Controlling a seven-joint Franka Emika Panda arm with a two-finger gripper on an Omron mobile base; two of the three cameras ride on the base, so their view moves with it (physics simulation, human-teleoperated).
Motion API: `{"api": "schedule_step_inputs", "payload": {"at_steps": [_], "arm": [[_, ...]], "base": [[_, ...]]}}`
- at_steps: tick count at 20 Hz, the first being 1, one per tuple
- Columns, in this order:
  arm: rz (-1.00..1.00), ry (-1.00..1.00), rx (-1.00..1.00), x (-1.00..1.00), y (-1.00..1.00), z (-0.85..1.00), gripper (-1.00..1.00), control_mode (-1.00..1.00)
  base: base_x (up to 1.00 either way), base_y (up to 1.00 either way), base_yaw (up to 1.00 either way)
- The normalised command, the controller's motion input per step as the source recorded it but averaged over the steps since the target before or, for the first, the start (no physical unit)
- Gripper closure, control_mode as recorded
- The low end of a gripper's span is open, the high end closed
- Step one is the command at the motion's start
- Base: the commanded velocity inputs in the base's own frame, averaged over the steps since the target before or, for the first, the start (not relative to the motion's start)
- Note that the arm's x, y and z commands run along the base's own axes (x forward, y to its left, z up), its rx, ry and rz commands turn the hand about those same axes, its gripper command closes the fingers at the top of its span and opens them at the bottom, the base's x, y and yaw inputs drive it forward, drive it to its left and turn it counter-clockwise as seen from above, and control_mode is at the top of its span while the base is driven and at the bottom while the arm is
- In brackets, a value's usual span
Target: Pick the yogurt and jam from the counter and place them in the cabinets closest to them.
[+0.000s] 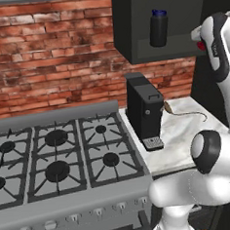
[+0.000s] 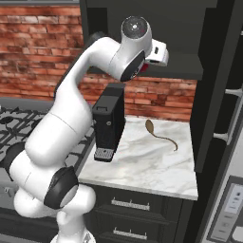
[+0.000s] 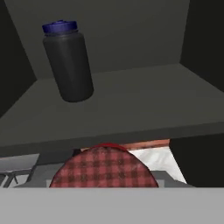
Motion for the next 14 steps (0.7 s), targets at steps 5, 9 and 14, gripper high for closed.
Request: {"api": "schedule_step_inputs", "payload": {"at_steps": [5,9,14], "arm": [[0.01,0.0,0.0,0.34,0.0,0.0,1.0,-1.0],[0.06,0.0,-0.01,0.5,0.0,0.0,1.0,-1.0],[0.06,0.0,0.01,0.49,-0.14,0.01,1.0,-1.0]], "base": [[0.0,0.0,0.0],[0.0,0.0,0.0],[0.0,0.0,0.0]]}}
